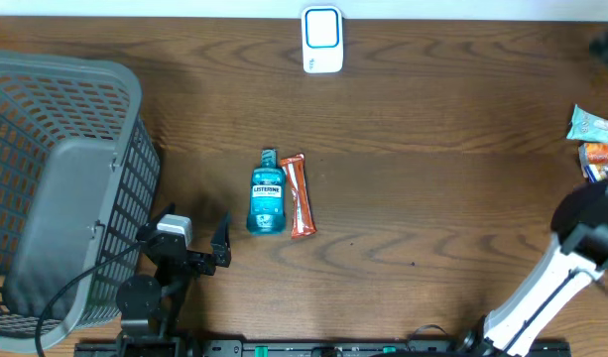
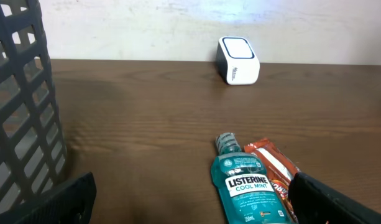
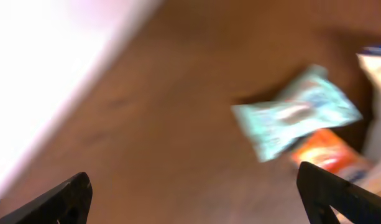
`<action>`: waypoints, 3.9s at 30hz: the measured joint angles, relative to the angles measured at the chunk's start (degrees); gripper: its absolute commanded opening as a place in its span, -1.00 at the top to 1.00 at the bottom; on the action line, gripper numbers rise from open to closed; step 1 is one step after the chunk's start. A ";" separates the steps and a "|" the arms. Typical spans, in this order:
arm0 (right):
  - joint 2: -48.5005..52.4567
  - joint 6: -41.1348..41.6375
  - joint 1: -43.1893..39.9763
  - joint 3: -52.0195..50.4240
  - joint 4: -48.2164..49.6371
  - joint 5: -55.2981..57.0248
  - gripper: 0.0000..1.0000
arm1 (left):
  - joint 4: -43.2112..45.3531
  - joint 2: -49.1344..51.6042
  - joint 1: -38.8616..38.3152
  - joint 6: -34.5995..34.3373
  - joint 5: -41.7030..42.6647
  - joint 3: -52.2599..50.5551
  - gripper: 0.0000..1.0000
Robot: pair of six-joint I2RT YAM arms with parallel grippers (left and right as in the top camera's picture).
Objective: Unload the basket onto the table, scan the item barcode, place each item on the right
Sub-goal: 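Carry the wipes packet to the right edge and release it, then reach the right gripper to the red wrapper and grasp it, then lift the red wrapper and carry it toward the scanner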
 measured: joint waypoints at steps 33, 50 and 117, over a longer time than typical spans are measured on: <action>-4.48 -13.09 60.22 -39.15 7.93 -8.04 -0.32 | 0.00 0.00 0.00 0.02 0.00 0.00 -0.96; 2.69 -29.59 59.06 -42.18 10.64 -16.22 -0.31 | 0.00 0.00 0.00 0.00 0.00 0.00 -0.97; -33.59 -21.59 43.87 -55.43 0.00 -32.98 0.97 | 0.00 0.00 0.00 0.00 0.00 0.00 -0.96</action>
